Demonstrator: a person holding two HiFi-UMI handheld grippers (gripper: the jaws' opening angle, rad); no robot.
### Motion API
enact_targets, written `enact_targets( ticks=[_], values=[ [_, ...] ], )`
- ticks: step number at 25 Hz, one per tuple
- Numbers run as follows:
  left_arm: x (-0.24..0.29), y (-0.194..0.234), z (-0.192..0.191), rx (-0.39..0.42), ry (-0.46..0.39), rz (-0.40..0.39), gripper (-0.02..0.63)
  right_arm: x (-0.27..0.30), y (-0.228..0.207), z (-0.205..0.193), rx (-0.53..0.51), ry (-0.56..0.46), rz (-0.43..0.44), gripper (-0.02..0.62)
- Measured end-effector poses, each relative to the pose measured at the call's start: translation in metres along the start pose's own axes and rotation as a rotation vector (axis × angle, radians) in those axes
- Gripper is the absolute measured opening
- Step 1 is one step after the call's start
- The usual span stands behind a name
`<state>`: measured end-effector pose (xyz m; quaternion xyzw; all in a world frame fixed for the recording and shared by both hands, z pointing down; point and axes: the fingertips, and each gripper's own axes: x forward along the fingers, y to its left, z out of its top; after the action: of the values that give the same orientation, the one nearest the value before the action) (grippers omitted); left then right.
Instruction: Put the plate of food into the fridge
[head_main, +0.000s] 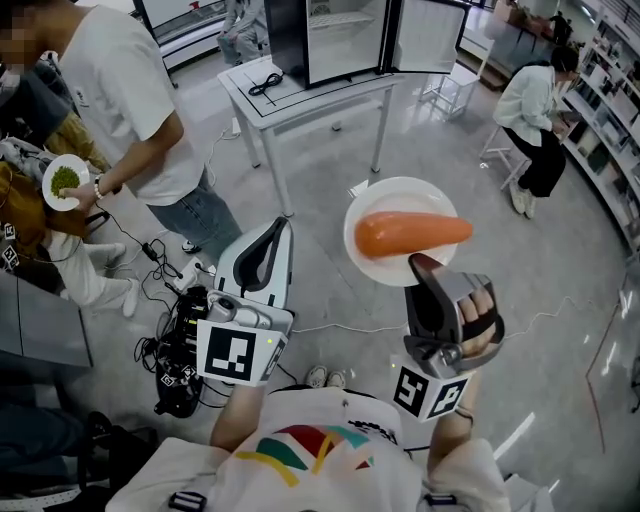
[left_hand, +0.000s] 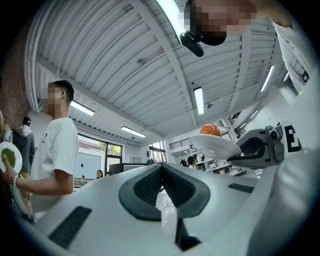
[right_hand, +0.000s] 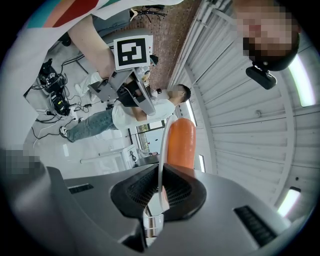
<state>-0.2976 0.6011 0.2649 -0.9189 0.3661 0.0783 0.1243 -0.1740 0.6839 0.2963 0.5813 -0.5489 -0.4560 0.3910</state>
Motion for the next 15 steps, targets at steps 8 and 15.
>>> enact_targets(
  ticks=[8,15],
  values=[
    [0.014,-0.018,-0.005,0.004,0.011,0.031,0.006,0.002,-0.001,-0.029,0.005,-0.020,0.028,0.023],
    [0.020,-0.025,-0.009,0.003,0.029,0.052,0.006,0.005,0.000,-0.044,0.032,-0.030,0.048,0.023]
  ],
)
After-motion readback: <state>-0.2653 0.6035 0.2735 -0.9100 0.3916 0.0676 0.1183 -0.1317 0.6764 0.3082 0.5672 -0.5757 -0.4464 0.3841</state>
